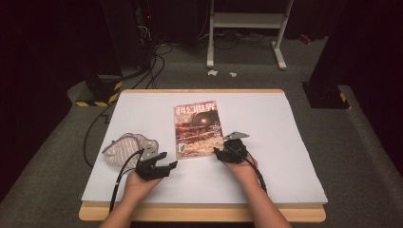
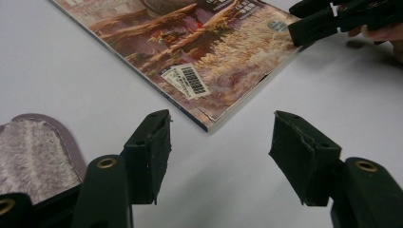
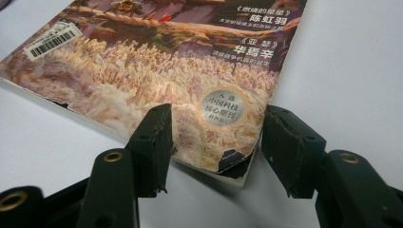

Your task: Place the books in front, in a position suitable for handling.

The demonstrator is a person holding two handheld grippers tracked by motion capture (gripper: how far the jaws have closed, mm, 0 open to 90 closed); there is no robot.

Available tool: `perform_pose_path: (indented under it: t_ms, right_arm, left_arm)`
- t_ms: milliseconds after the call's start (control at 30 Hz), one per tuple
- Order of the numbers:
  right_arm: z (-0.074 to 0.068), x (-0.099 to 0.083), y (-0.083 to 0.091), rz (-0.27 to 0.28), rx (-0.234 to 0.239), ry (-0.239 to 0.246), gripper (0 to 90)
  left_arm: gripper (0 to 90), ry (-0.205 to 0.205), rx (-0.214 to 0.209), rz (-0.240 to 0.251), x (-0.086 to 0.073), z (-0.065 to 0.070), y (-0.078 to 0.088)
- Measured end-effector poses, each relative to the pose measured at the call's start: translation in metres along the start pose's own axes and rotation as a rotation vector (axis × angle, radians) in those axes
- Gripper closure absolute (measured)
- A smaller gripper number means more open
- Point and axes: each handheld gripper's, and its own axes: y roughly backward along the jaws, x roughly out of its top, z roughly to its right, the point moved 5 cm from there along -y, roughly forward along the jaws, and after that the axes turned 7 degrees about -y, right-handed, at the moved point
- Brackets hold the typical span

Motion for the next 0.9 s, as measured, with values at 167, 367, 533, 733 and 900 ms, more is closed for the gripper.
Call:
perform_pose_path:
  t_ms: [167, 367, 533, 733, 900]
  right_arm:
    - [0.006, 0.002, 0.006, 0.046, -0.018, -0.024, 38.7]
    - [0.007, 0.0, 0.009, 0.083, -0.045, -0.023, 32.8]
    - [0.007, 0.0, 0.01, 0.083, -0.026, -0.025, 32.9]
    - [0.01, 0.008, 0.012, 0.098, -0.053, -0.024, 36.4]
    - [0.008, 0.011, 0.004, 0.074, -0.05, -0.032, 36.7]
  left_arm:
    - [38.8, 0.019, 0.008, 0.003, -0.001, -0.003, 0.0]
    - [38.5, 0.03, 0.014, 0.001, 0.001, -0.003, -0.002]
    - [38.5, 0.048, 0.026, 0.01, 0.005, -0.005, -0.003]
    - [39.0, 0.071, 0.037, -0.027, 0.018, -0.011, -0.022]
    - [39.5, 0.1, 0.053, -0.081, 0.023, -0.016, -0.047]
